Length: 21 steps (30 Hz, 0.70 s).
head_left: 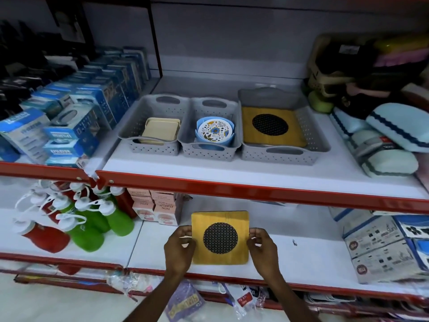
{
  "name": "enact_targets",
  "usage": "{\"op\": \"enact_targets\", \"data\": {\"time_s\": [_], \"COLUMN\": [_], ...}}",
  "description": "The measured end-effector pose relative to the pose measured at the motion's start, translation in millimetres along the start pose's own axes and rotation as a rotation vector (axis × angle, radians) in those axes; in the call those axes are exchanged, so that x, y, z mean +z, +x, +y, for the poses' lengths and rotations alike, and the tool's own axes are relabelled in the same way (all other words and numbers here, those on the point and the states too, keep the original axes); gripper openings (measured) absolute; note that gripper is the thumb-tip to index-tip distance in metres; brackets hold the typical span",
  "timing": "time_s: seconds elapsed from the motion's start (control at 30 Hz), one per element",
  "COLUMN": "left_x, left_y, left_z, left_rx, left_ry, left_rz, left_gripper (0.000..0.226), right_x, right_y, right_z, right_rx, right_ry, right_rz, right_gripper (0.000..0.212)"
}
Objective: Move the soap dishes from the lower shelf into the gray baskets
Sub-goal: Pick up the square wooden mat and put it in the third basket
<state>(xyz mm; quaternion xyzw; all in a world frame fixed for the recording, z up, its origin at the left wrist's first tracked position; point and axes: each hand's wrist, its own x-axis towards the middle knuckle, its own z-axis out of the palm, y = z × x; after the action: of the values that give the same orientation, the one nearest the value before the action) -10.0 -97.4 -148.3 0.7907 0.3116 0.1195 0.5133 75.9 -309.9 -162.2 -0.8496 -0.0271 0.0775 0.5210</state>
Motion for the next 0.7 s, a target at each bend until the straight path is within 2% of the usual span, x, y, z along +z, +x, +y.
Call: {"op": "enact_targets", "data": {"time_s": [0.07,0.27,0.33,0.43,0.53,0.7], "left_x": [-14.8,-66.4,-82.2,-100.6,-111.1,-115.3], "left_y": [-8.9,-31.1,-33.8,-29.3,-20.6,-7.4], "left_z": [12.7,87.1,119.8,167.1,204.4,233.2], "left_rx": [0.036,0.202,0.284,0.377,0.386,0.296], "left_ry": [-0.071,-0.361,-0.443,-0.519,-0.607,-0.715], "left_rz": [0.01,0.072,0.092,0.08,0.028,-0.065], "left_gripper": [0.044,0.028,0.033,0.042,0.043,0.035], "right_x": [-10.2,-45.0,-57.8,-73.1,-86.1,-101.0], "right_y": [-13.8,-41.4,-42.4,-31.4,-16.9,0.9], "right_z": [-15.9,-94.1,-128.7,-173.1,-207.2,-226.3], "right_rx": [-0.093,-0.318,-0.402,-0.465,-0.483,-0.499], "right_ry": [0.044,0.25,0.347,0.471,0.551,0.482], "right_rz": [0.021,0.159,0.199,0.245,0.256,0.254], "right_gripper": [0.039,0.021,0.015,0.021,0.024,0.027]}}
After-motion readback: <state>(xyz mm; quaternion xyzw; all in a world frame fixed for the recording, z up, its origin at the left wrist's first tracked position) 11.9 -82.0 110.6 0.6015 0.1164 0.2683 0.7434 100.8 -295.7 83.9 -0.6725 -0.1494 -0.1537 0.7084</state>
